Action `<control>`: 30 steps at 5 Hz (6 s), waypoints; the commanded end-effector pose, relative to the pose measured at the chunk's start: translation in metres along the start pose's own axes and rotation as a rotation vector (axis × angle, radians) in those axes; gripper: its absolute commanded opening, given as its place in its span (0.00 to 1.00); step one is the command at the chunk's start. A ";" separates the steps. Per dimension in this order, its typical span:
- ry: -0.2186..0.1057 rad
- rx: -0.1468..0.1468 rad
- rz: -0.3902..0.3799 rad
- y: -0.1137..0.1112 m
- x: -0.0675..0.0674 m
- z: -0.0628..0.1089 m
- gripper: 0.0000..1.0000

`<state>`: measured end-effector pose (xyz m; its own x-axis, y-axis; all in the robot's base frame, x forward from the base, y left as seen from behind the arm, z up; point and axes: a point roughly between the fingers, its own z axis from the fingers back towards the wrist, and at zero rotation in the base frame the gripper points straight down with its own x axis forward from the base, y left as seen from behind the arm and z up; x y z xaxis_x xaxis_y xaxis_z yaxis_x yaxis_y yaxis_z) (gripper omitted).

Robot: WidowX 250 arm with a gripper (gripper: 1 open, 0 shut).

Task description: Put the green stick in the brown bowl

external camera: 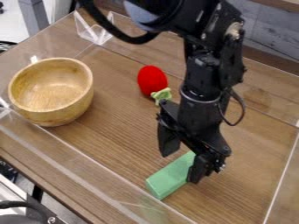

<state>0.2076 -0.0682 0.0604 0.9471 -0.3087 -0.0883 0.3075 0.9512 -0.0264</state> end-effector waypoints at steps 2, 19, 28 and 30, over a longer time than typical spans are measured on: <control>-0.077 -0.019 0.027 0.007 0.001 -0.012 1.00; -0.225 0.109 0.112 0.074 0.008 0.045 0.00; -0.218 0.148 0.327 0.236 -0.045 0.026 0.00; -0.217 0.144 0.287 0.229 -0.047 0.025 0.00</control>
<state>0.2317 0.1628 0.0718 0.9939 -0.0315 0.1060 0.0227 0.9963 0.0830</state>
